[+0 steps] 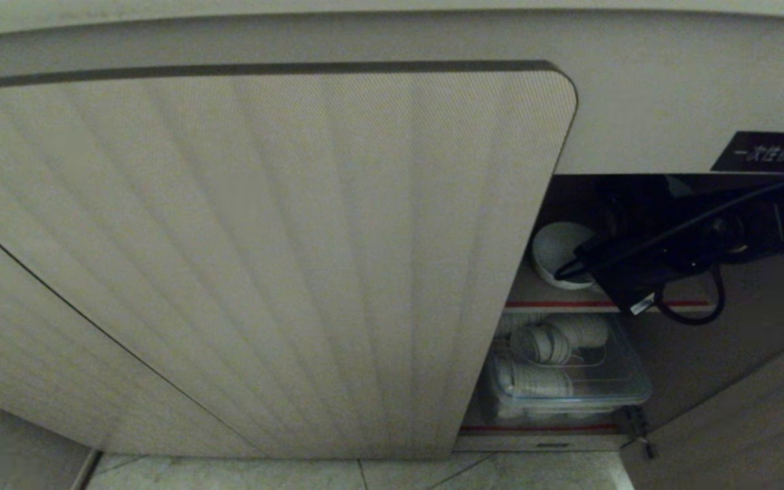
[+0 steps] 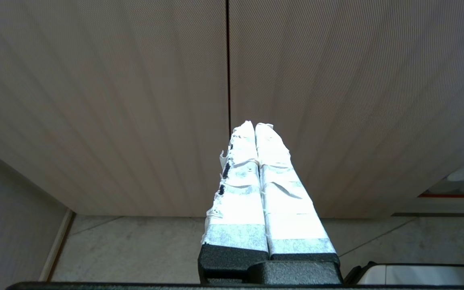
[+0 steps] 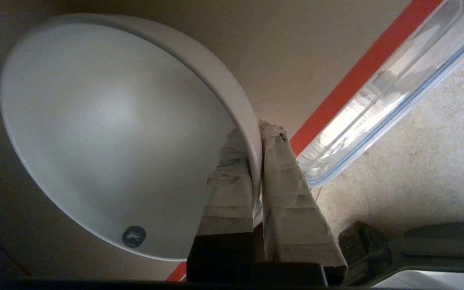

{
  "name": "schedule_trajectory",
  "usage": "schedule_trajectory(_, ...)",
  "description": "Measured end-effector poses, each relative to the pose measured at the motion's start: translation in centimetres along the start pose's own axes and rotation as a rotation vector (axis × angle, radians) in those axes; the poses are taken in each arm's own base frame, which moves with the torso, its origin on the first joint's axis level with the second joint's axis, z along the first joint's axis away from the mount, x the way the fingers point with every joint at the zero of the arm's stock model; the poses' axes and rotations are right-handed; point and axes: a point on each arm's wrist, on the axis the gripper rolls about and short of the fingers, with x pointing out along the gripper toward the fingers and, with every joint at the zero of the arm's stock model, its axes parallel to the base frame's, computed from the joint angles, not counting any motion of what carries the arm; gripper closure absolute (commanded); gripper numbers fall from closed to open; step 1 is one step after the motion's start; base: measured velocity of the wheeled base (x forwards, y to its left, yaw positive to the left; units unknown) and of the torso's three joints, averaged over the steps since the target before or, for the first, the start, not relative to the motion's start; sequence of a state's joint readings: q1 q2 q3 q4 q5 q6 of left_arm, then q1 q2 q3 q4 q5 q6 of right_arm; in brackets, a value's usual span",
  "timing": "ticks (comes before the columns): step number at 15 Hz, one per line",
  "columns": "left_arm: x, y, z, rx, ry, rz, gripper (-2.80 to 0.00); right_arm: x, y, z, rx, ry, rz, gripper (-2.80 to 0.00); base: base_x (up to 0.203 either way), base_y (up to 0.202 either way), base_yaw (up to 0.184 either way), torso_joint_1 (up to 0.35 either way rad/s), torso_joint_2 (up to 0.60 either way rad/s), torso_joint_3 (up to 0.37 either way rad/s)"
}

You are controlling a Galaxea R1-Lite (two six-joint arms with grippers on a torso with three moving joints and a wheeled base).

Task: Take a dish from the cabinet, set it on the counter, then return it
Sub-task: Put it back into the cabinet

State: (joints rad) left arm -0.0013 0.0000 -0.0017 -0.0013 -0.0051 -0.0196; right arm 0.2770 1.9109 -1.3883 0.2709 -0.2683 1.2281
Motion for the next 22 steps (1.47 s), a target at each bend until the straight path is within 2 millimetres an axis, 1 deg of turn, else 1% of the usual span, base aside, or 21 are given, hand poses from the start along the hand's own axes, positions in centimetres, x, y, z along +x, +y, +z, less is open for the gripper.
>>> schedule_trajectory(15,0.0,0.0,0.0,0.0,0.0,0.001,0.0,0.41,-0.07,-0.15,-0.005,0.003,-0.011,0.0,0.0,0.0,0.0,0.0,0.0,0.0)
schedule_trajectory(16,0.0,0.0,0.0,0.0,0.0,0.001,0.0,0.41,-0.08,-0.15,-0.005,0.004,-0.011,-1.98,0.0,0.0,0.0,0.0,0.0,0.0)
schedule_trajectory(17,0.0,0.0,0.0,0.0,0.0,0.001,0.0,0.41,-0.08,-0.15,-0.004,0.004,-0.011,-2.8,0.0,0.0,0.0,0.0,0.0,0.0)
schedule_trajectory(22,0.0,0.0,0.0,0.0,0.0,0.001,0.0,0.49,-0.11,-0.18,-0.006,0.003,-0.014,-2.8,0.0,0.0,0.0,0.0,0.0,0.0)
